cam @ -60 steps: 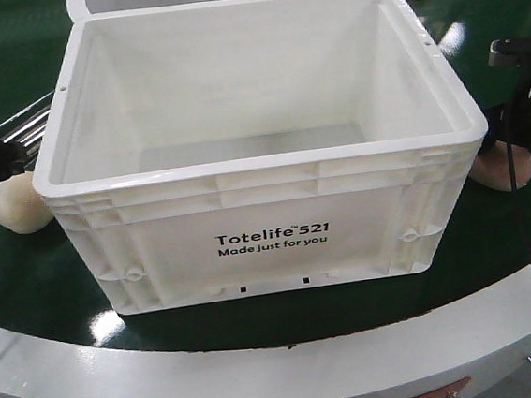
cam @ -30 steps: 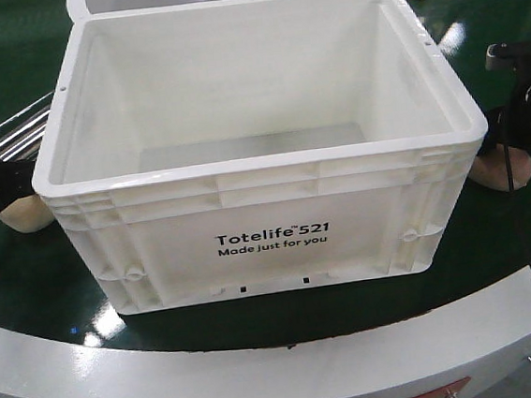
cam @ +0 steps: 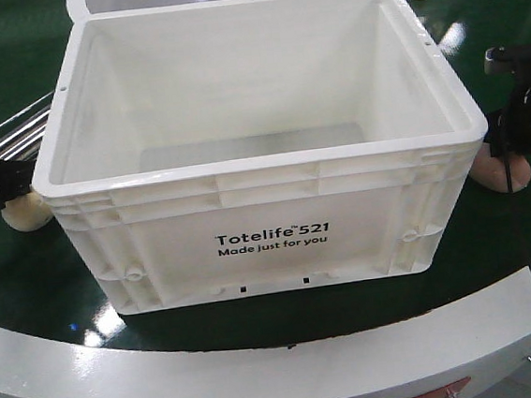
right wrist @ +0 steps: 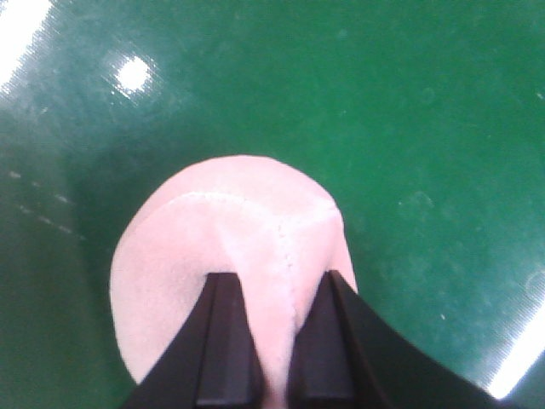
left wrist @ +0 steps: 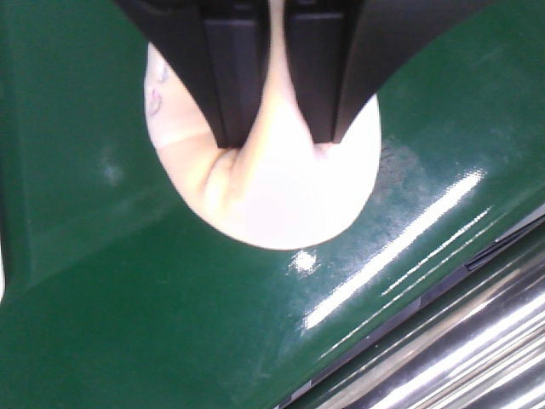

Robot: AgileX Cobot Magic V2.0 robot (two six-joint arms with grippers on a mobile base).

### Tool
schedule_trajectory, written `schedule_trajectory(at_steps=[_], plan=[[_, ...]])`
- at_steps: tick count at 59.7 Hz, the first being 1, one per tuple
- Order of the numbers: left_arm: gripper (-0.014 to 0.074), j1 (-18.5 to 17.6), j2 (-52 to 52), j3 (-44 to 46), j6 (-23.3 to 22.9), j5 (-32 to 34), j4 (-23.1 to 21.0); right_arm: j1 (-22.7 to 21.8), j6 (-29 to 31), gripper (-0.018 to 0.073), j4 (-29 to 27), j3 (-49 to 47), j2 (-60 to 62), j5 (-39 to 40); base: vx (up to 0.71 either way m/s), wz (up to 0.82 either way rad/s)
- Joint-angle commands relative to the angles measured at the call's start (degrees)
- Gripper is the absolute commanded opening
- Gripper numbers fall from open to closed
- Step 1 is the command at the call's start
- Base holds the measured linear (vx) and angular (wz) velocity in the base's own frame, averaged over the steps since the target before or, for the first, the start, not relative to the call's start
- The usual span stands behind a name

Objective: Place moving items into box and shelve
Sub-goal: 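Lower both grippers and grasp the cream and pink balls, then lift both balls and carry them over the white tote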

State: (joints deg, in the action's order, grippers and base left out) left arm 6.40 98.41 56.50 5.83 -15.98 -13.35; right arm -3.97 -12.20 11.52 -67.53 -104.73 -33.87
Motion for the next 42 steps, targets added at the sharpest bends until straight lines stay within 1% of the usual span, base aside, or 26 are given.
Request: schedule_trajectory(at_steps=[1,13,23,29,32,36,40,42], plan=[[-0.0009,-0.23,-4.00,2.80,0.27,1.67,-0.35,-0.08,0.70,-0.0008,1.28,-0.79,3.86,-1.84,0.00,0.00],[-0.0008,-0.23,-7.44,7.88,1.63,0.74,-0.35,-0.08,0.70,-0.0005,1.83,-2.00,10.47,-1.31,0.00,0.00],[-0.0008,-0.23,-10.28,13.71,1.73,-7.45,-0.40,-0.08,0.70,-0.0003,1.90,-5.49,16.53,-4.61,0.00,0.00],[-0.0008,-0.23,-13.36,16.58,1.73,-9.94,-0.75,-0.08,0.74,-0.0002,1.50,-8.02,20.89,-5.39,0.00,0.00],[-0.0008,-0.23,-14.96,18.20,1.82,-10.55,-1.59,0.04,0.74,-0.0002,0.61,-9.25,22.84,-5.39,0.00,0.00],[-0.0008,-0.23,-17.23,20.20,3.23,-11.57,-3.71,0.04,1.43,-0.0002,-1.61,-10.94,25.43,-5.46,0.00,0.00],[-0.0008,-0.23,-19.11,22.11,5.94,-13.85,-7.70,0.04,3.82,-0.0002,-5.56,-12.56,27.71,-5.66,0.00,0.00],[-0.0008,-0.23,-19.91,22.90,7.84,-15.39,-10.60,0.04,5.57,-0.0002,-8.07,-13.25,28.74,-5.95,0.00,0.00]])
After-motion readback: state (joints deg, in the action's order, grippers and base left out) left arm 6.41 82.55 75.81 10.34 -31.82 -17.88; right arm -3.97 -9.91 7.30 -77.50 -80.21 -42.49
